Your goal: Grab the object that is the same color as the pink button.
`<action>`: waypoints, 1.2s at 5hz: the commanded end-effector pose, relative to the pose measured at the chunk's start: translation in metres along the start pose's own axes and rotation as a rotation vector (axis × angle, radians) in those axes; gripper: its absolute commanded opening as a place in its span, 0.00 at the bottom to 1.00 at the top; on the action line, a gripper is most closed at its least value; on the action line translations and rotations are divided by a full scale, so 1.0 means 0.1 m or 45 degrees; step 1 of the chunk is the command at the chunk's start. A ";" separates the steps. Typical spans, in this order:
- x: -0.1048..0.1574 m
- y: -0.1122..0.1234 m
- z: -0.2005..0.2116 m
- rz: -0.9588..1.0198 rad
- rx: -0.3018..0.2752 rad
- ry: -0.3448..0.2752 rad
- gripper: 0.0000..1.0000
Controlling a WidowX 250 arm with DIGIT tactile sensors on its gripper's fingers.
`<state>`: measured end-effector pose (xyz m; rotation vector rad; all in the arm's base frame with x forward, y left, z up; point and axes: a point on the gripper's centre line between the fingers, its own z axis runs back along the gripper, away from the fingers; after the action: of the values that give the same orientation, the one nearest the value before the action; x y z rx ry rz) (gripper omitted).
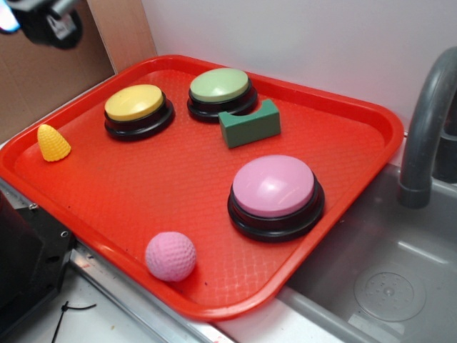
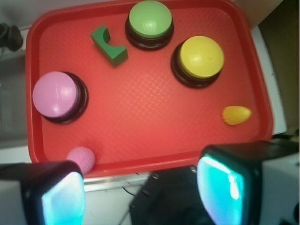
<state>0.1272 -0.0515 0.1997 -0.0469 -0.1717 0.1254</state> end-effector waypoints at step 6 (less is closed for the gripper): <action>-0.18 -0.92 -1.43 0.114 -0.177 0.167 1.00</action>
<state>0.1420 -0.1441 0.0535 -0.1743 -0.0233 0.2110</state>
